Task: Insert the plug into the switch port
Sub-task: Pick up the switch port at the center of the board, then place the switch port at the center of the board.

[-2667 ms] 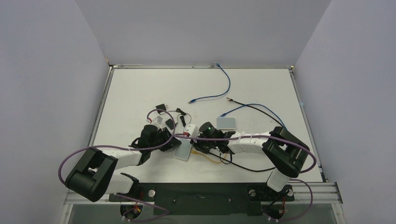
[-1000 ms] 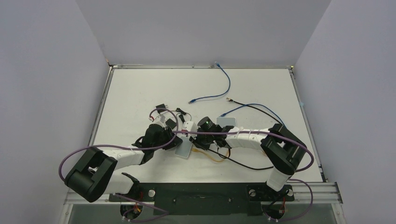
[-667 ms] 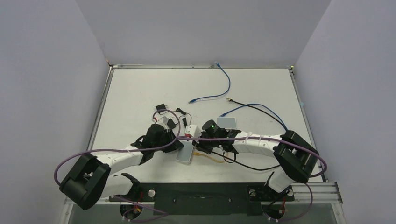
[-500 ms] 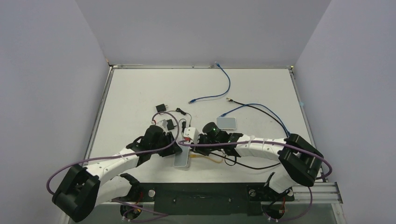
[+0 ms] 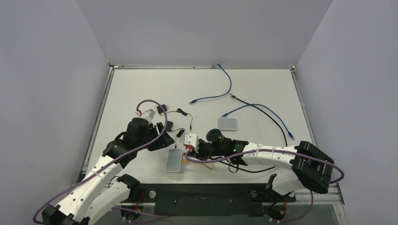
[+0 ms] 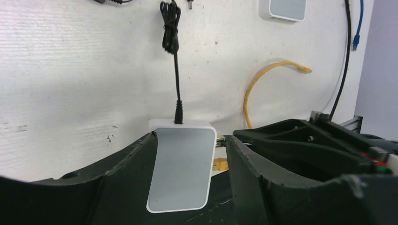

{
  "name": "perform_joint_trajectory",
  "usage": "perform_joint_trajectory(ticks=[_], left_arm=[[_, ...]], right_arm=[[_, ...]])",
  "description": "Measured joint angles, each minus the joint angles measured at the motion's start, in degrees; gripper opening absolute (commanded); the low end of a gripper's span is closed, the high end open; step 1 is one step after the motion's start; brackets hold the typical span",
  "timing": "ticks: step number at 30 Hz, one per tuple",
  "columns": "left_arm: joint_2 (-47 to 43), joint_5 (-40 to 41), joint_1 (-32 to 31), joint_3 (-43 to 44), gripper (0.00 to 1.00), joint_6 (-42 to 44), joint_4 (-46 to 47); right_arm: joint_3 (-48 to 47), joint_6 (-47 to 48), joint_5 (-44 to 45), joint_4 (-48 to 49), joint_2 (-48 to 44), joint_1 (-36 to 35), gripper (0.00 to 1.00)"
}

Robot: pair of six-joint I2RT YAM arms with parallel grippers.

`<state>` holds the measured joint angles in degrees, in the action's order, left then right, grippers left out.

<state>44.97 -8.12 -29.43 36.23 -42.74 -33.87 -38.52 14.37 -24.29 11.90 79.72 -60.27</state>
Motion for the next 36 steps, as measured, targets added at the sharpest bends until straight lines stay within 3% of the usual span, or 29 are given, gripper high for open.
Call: perform_joint_trajectory(ticks=[9, 20, 28, 31, 36], left_arm=[[-2.0, 5.9, 1.4, 5.7, 0.54, -0.1, -7.1], [-7.5, 11.4, 1.9, 7.3, 0.54, -0.4, -10.1], [-9.5, 24.7, 4.5, 7.9, 0.54, -0.2, -12.9], [-10.1, 26.6, 4.6, 8.2, 0.54, 0.0, -14.2], [-10.5, 29.4, 5.0, 8.2, 0.54, -0.1, -16.2]], right_arm=[[-3.7, -0.3, 0.1, 2.9, 7.7, -1.3, 0.00], [-22.4, -3.7, 1.7, 7.0, 25.7, -2.0, 0.00], [-38.1, -5.9, 1.7, 8.0, 38.5, -2.5, 0.00], [-41.8, -6.2, 2.3, 7.9, 42.9, -2.5, 0.07], [-44.2, -6.3, 2.3, 7.5, 45.0, -3.2, 0.27]])
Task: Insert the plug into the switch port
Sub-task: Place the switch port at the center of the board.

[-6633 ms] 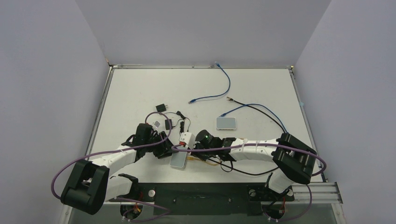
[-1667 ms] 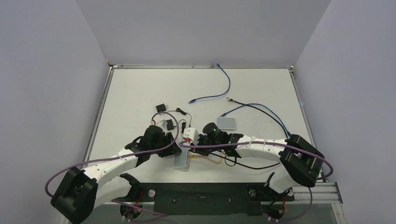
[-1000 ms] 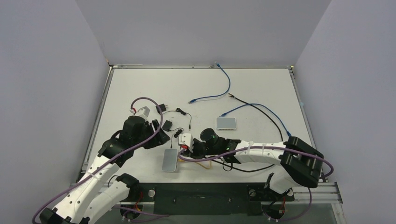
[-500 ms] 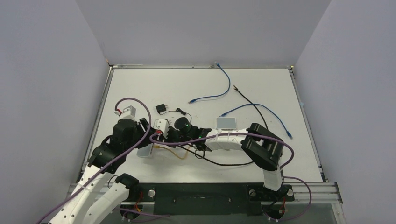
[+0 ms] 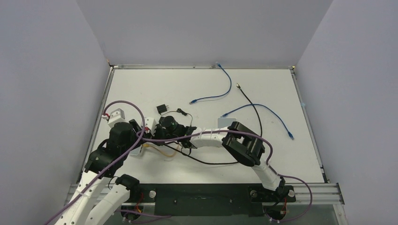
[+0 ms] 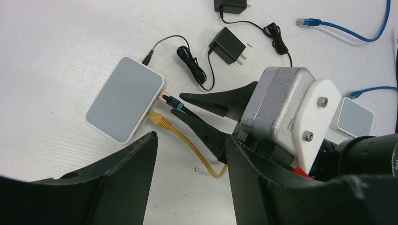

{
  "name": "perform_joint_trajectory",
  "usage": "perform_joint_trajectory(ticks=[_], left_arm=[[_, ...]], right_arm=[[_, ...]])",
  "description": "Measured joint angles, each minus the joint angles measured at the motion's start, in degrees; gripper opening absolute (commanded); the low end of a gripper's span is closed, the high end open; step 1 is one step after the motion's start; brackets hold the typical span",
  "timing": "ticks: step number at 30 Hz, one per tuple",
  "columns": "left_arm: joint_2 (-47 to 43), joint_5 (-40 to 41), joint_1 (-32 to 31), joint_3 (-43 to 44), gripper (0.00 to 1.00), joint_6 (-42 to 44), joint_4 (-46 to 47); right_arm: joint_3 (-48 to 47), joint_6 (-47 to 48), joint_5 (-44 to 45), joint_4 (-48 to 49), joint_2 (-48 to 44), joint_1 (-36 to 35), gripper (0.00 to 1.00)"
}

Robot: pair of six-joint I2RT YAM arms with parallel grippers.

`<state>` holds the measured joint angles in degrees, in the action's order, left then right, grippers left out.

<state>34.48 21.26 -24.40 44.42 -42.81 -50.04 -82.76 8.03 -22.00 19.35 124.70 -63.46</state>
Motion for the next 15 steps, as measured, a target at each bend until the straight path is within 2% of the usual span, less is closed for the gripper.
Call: perform_joint_trajectory(ticks=[7, 15], left_arm=[[-1.5, -1.8, -0.6, 0.0, 0.55, 0.0, -0.5], [-3.7, -3.7, -1.8, 1.3, 0.55, 0.0, -0.7]], right_arm=[[4.7, -2.2, 1.4, 4.9, -1.9, -0.3, 0.43], [15.9, -3.3, 6.3, 5.8, -11.0, 0.4, 0.50]])
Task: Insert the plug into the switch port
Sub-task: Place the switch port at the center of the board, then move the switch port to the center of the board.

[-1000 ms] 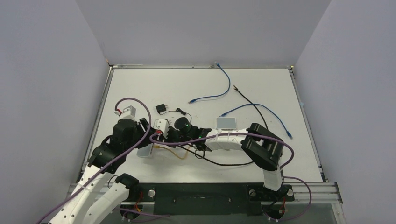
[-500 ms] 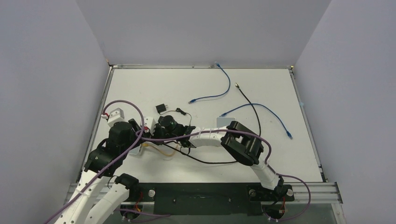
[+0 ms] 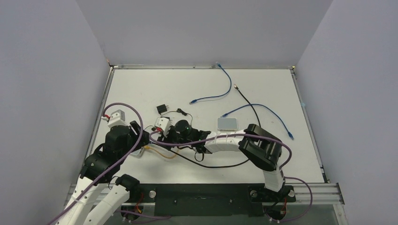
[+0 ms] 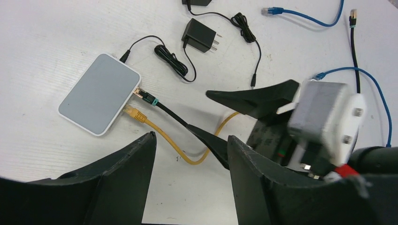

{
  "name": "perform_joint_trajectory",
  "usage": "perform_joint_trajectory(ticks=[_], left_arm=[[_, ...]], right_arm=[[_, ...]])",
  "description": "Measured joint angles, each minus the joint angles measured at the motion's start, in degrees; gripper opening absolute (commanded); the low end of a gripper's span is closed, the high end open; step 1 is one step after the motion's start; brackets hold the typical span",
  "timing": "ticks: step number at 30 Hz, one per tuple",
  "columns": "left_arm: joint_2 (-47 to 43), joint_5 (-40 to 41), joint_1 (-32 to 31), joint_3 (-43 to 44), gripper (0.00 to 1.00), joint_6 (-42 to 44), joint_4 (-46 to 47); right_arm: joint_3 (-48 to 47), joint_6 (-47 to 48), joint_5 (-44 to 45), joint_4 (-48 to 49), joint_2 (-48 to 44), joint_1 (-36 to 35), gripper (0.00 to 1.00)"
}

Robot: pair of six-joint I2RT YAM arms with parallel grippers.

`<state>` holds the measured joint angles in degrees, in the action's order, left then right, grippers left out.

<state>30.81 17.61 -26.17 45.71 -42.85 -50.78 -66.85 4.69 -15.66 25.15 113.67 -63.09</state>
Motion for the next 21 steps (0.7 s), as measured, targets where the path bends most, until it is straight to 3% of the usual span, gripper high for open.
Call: perform_joint_trajectory(ticks=[8, 13, 16, 19, 21], left_arm=[[-1.9, 2.3, 0.0, 0.4, 0.58, 0.0, 0.0], [-2.0, 2.9, 0.0, 0.5, 0.60, 0.2, 0.7], [-1.6, 3.0, 0.0, 0.5, 0.61, 0.6, 1.4], [-0.7, 3.0, 0.0, 0.5, 0.68, 1.1, 2.2], [0.0, 2.9, 0.0, 0.5, 0.69, 1.4, 3.1]], right_arm=[[9.4, 0.6, 7.0, -0.2, -15.9, 2.8, 0.55], [14.1, 0.8, 16.3, -3.0, -26.2, 4.2, 0.59], [15.5, -0.1, 23.8, -6.0, -31.9, 4.8, 0.66], [14.8, -4.1, 33.3, -12.2, -36.3, 6.3, 0.81], [12.5, -7.3, 38.9, -18.0, -37.5, 8.4, 0.85]])
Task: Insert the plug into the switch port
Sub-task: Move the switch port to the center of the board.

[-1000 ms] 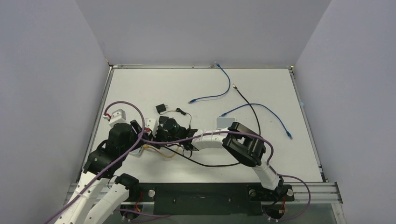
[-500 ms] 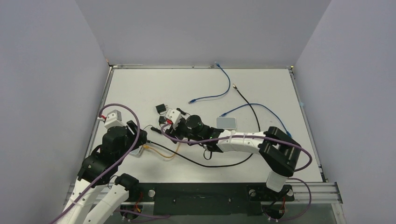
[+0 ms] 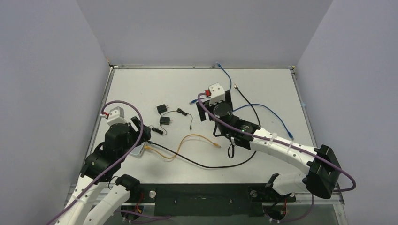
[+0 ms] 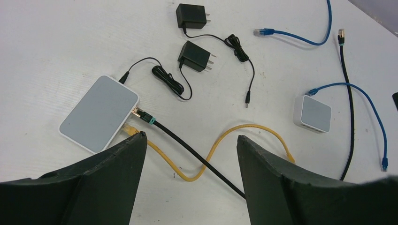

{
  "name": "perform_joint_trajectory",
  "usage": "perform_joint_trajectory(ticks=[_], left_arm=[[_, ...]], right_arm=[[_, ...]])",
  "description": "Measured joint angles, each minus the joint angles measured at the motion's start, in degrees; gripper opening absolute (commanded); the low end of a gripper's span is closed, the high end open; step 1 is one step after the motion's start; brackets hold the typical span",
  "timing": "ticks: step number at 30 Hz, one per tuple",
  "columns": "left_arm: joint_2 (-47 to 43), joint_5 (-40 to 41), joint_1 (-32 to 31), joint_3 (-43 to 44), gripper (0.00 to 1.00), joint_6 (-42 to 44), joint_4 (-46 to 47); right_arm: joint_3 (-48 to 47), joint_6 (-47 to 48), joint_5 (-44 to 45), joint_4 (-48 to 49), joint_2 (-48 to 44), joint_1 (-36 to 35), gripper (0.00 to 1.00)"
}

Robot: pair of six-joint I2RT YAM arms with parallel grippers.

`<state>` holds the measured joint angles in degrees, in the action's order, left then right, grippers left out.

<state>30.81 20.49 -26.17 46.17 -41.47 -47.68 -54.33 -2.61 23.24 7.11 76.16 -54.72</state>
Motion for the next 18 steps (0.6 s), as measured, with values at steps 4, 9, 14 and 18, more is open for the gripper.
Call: perform_joint_trajectory(ticks=[4, 9, 14, 18], left_arm=[[1.6, -1.1, 0.0, 0.0, 0.72, 0.4, 2.4], [4.1, -3.3, 0.0, -0.1, 0.73, 1.4, 5.0], [6.3, -5.6, 0.0, -0.4, 0.73, 2.5, 6.1], [6.5, -7.3, 0.0, -1.3, 0.73, 3.5, 6.8]], right_arm=[[-3.6, -6.8, 7.4, -10.4, -0.2, 4.9, 0.86], [-3.8, -15.8, 9.5, -21.8, -0.2, 11.6, 0.86], [-2.1, -23.3, 8.2, -26.4, 0.5, 17.1, 0.84], [-0.1, -28.1, 4.8, -28.1, 3.1, 20.7, 0.80]])
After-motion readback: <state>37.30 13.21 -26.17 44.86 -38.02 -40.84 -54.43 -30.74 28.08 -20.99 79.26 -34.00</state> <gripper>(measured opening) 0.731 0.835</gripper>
